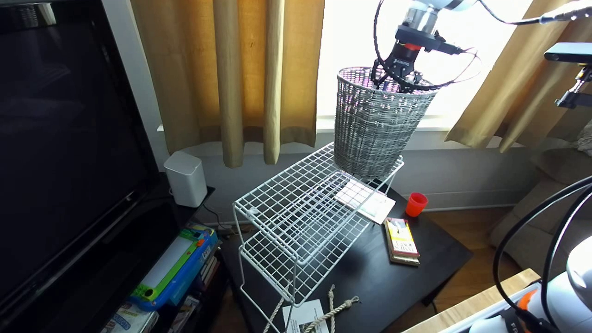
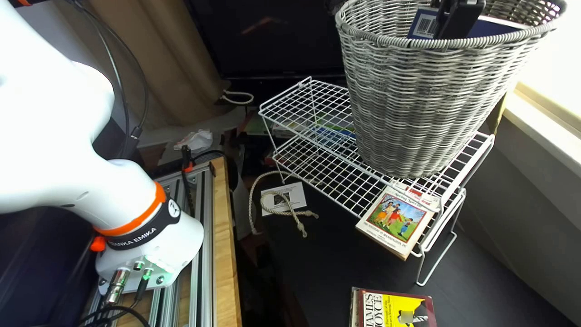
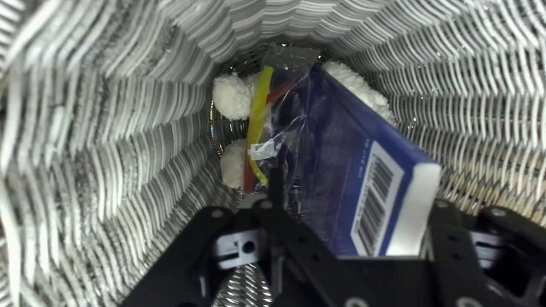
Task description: Remove the book from the basket
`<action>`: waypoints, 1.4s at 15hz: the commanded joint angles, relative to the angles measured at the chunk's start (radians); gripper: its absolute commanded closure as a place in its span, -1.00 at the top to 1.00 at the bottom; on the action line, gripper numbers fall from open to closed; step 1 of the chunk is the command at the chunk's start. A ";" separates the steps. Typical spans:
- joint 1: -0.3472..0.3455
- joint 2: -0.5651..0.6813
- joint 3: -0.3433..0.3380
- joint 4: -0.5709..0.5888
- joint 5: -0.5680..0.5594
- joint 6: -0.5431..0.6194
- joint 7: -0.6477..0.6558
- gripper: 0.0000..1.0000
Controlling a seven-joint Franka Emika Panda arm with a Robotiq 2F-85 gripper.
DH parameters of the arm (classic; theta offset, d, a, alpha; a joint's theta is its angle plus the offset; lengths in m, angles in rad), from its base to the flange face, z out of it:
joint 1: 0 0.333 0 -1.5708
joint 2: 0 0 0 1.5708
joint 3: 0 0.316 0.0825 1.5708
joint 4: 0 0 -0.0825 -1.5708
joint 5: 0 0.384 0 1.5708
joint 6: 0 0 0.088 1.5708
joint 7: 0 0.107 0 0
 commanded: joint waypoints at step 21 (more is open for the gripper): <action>-0.005 -0.451 0.022 -0.131 -0.088 0.117 0.047 -0.95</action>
